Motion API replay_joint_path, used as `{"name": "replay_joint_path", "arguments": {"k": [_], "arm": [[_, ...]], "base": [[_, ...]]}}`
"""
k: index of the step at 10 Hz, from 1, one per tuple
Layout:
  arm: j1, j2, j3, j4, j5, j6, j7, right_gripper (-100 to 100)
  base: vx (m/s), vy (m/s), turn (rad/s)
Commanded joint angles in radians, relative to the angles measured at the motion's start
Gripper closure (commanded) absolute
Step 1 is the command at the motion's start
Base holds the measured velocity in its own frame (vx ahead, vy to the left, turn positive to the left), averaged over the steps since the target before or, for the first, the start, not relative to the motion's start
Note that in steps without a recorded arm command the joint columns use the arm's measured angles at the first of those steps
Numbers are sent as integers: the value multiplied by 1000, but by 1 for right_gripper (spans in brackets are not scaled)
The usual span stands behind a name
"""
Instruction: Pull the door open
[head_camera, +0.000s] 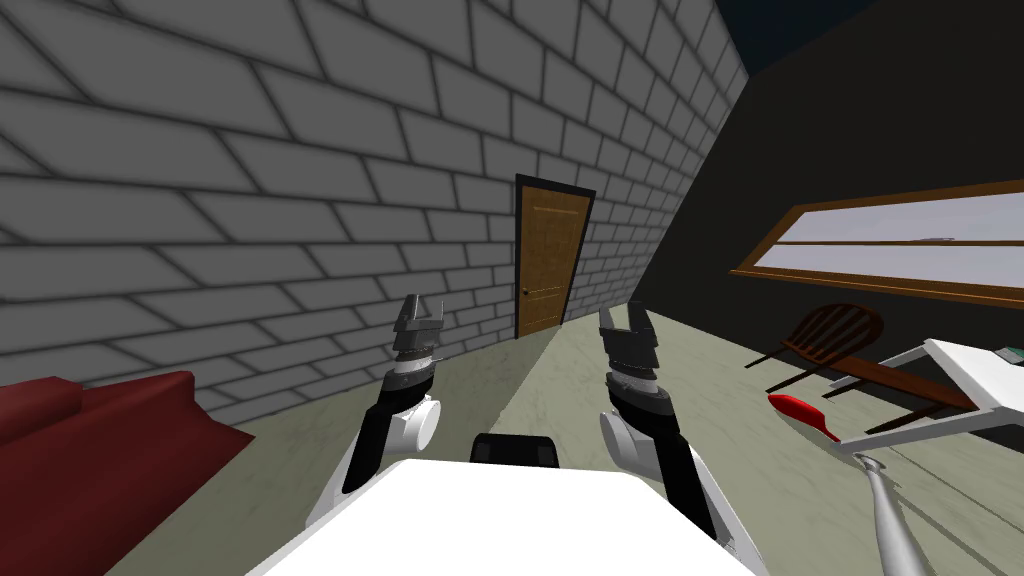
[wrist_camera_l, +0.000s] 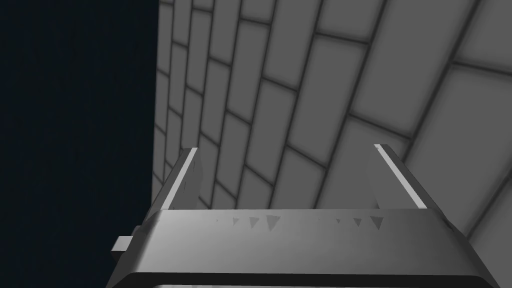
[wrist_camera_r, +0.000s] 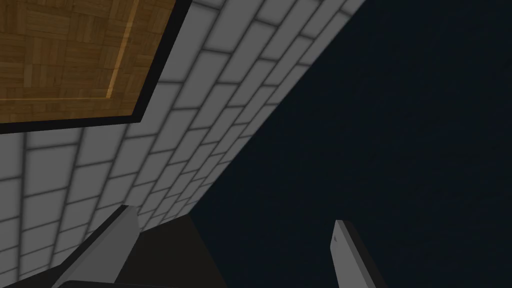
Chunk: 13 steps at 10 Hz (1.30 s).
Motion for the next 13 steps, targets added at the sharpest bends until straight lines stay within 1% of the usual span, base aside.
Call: {"name": "replay_joint_path", "arguments": {"k": [1,2,5,6,7,8,13], "arm": [[-10,-12,-1,34,9,-9,21,-100],[-13,-15,-2,44,11,-11,27,-100],[-30,-30,-4,97,25,-25,60,-100],[-38,-38,-6,126,32,-33,78,-100],[-43,-41,-6,141,36,-37,87,-100],[-52,-49,-7,170,44,-44,105,-100],[-79,-68,-12,260,67,-68,161,-100]], "base": [[80,0,2],[112,4,6],[114,7,3],[133,9,5],[107,14,5],[116,7,2],[97,0,4]]}}
